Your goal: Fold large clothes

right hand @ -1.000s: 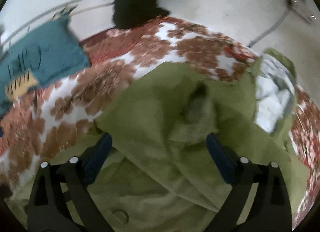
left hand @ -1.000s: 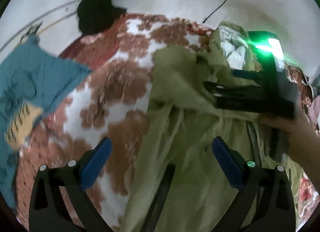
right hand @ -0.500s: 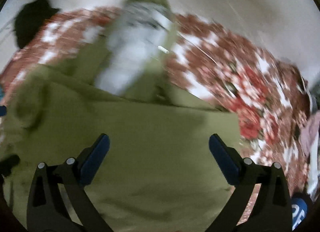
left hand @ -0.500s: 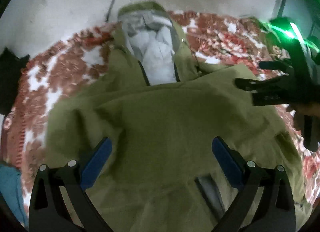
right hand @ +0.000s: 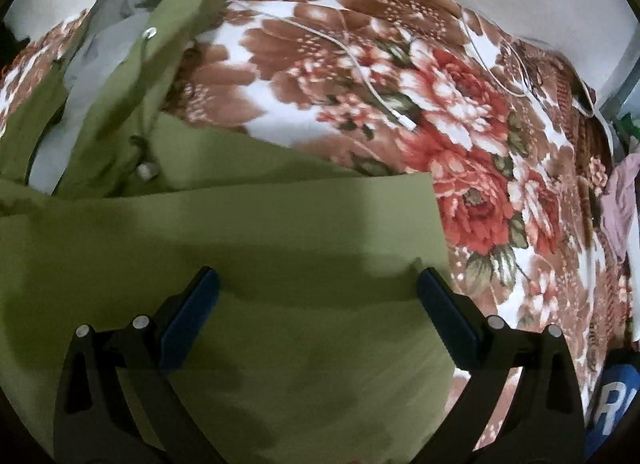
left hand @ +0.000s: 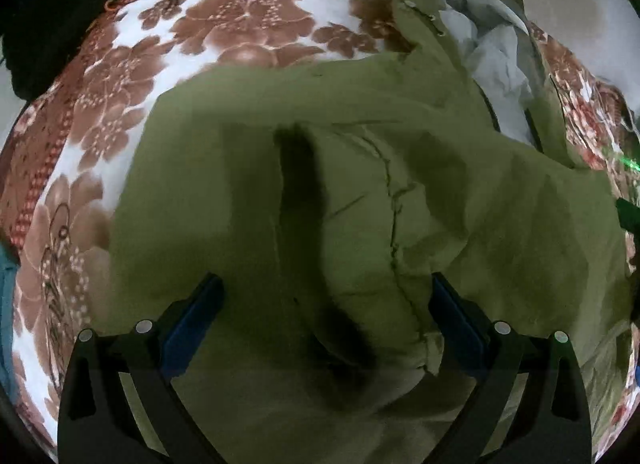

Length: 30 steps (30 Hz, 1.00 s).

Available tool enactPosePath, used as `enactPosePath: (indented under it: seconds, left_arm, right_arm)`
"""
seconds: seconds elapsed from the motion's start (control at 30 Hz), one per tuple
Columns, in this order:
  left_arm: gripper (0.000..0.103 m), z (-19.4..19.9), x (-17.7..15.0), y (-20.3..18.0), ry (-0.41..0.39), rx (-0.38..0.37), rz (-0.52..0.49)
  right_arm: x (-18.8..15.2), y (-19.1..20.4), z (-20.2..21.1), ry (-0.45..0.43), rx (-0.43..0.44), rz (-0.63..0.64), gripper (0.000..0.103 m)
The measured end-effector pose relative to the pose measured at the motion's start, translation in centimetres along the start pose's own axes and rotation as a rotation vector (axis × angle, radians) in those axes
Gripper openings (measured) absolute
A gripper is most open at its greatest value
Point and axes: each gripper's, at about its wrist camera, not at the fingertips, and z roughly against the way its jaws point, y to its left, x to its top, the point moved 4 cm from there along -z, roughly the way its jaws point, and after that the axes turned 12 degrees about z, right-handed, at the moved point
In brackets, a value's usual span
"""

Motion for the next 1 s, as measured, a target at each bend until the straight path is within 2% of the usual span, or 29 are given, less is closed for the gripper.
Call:
enactPosePath:
  seconds: [0.1, 0.13, 0.17, 0.23, 0.33, 0.47, 0.6, 0.73, 0.8, 0.83, 0.9, 1.0]
  left_arm:
    - [0.098, 3.7, 0.5, -1.4, -0.110, 0.016, -0.059]
    - [0.098, 6.0, 0.8, -2.8, -0.179, 0.009, -0.103]
    - [0.098, 7.4, 1.0, -3.8, -0.216, -0.006, -0.129]
    - [0.098, 9.7, 1.4, -6.5, -0.255, -0.054, -0.173]
    - [0.098, 9.9, 1.7, -11.0, -0.230, -0.125, -0.222]
    - [0.098, 5.0, 0.7, -13.6, -0.122, -0.019, -0.283]
    - [0.098, 2.0, 0.0, -11.9, -0.072, 0.046, -0.277]
    - [0.098, 0.2, -0.5, -8.5, -0.060, 0.130, -0.307]
    - [0.098, 0.6, -0.6, -7.2, -0.058, 0.155, -0.314]
    - [0.098, 1.4, -0.3, -6.6, -0.059, 0.139, -0.297]
    - [0.098, 3.4, 1.1, -6.0, -0.057, 0.044, -0.249]
    - [0.098, 6.0, 5.6, -5.8, -0.063, -0.109, -0.186]
  right_arm:
    - [0.3, -1.6, 0.5, -0.023, -0.042, -0.014, 0.098]
    - [0.3, -2.0, 1.6, -0.037, -0.024, -0.045, 0.098]
    - [0.3, -2.2, 3.3, -0.063, 0.018, -0.082, 0.098]
    - [0.5, -1.8, 6.2, -0.105, 0.071, -0.108, 0.098]
    - [0.7, 1.2, 9.8, -0.133, 0.096, -0.063, 0.098]
    - [0.7, 6.6, 9.1, -0.105, 0.106, 0.045, 0.098]
    - [0.3, 8.4, 6.1, -0.060, 0.081, 0.097, 0.098]
    - [-0.2, 7.3, 4.0, -0.036, 0.064, 0.117, 0.098]
    - [-0.6, 5.9, 3.4, -0.012, 0.045, 0.114, 0.098]
    - [-0.8, 5.0, 3.5, 0.000, 0.048, 0.097, 0.098]
    - [-0.6, 3.0, 4.6, -0.025, 0.106, 0.046, 0.098]
    - [1.9, 0.5, 6.3, -0.075, 0.233, -0.011, 0.098]
